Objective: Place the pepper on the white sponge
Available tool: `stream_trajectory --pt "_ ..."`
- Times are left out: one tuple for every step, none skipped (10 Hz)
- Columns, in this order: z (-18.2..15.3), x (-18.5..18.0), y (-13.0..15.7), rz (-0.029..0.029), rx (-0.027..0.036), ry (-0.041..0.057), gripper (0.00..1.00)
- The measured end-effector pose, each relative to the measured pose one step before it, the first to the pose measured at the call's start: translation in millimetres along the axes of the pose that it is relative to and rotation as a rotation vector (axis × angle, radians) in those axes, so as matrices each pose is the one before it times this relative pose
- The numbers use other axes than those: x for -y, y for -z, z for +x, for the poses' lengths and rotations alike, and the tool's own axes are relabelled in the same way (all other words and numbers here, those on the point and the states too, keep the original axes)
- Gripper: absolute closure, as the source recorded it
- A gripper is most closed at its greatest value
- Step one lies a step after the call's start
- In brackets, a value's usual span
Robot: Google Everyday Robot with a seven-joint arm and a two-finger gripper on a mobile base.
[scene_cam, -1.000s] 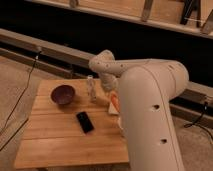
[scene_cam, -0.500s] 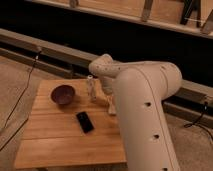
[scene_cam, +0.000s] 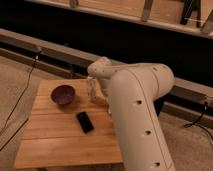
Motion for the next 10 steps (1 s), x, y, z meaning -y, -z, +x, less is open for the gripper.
stream_trajectory --pt "-1.28 -0.32 -1.15 0.00284 -0.00404 0.00033 1.00" --pt "-1.23 0.40 -1.47 0.00432 -0.00519 -0.00138 0.97" --pt "-1.18 0.88 -0.75 0.00392 -0.00427 -0.00268 0.87" --pt "-0.55 0.21 -0.66 0.00148 -0.00273 -0.00107 0.81" --pt "-1.27 0.10 -0.05 0.00162 -0.00117 -0.00150 0.69" --pt "-0.83 0.28 0.14 0.00094 -0.00048 -0.00272 0.59" --pt "-0.89 0.06 0.29 0.00058 0.00085 -0.00234 0.49" --pt "-0.97 0.04 0.71 -0.00024 0.00234 -0.00437 0.39" --pt "-0.75 0.47 0.63 -0.00023 0.00237 -0.00513 0.26" --pt "-0.42 -0.04 0.26 -0.00063 0.00153 -0.00246 0.21"
